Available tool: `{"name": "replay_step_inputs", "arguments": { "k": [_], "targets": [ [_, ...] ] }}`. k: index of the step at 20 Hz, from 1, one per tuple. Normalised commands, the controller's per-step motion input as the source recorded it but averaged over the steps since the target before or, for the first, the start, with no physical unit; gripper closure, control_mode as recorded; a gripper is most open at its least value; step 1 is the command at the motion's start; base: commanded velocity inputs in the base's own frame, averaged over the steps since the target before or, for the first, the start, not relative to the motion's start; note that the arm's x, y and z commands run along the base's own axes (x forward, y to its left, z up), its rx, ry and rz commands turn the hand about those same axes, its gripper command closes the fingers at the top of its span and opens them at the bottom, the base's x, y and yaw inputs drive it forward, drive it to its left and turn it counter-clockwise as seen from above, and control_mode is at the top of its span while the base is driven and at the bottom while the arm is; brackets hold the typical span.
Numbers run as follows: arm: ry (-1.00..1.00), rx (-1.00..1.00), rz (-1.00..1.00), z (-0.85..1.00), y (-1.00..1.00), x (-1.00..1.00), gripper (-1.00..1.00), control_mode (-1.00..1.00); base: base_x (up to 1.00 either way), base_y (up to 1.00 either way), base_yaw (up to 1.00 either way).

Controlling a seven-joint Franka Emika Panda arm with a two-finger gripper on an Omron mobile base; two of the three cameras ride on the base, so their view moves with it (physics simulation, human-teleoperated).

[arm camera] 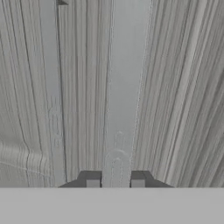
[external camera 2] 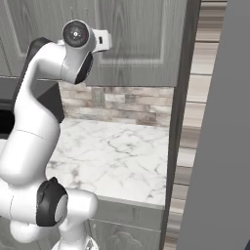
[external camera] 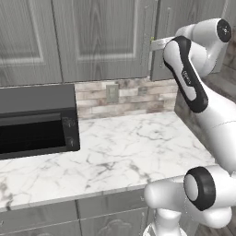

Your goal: Move the bowls from the cabinet to the plates on the dining table.

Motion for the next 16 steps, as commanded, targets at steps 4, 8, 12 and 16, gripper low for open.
{"name": "replay_step_inputs", "arguments": {
  "k": [4, 8, 12, 16],
  "targets": [
    [-0.04, 0.00, 0.03, 0.05, 0.00, -0.45, 1.00, -1.00, 0.00, 0.00, 0.00],
    [-0.02, 0.00, 0.04, 0.07, -0.10, -0.49, 1.00, -1.00, 0.00, 0.00, 0.00],
    [0.00, 0.00, 0.07, 0.09, -0.21, -0.54, 1.00, -1.00, 0.00, 0.00, 0.00],
    [0.00, 0.00, 0.09, 0.09, -0.20, -0.50, 1.00, -1.00, 0.00, 0.00, 0.00]
  ]
}}
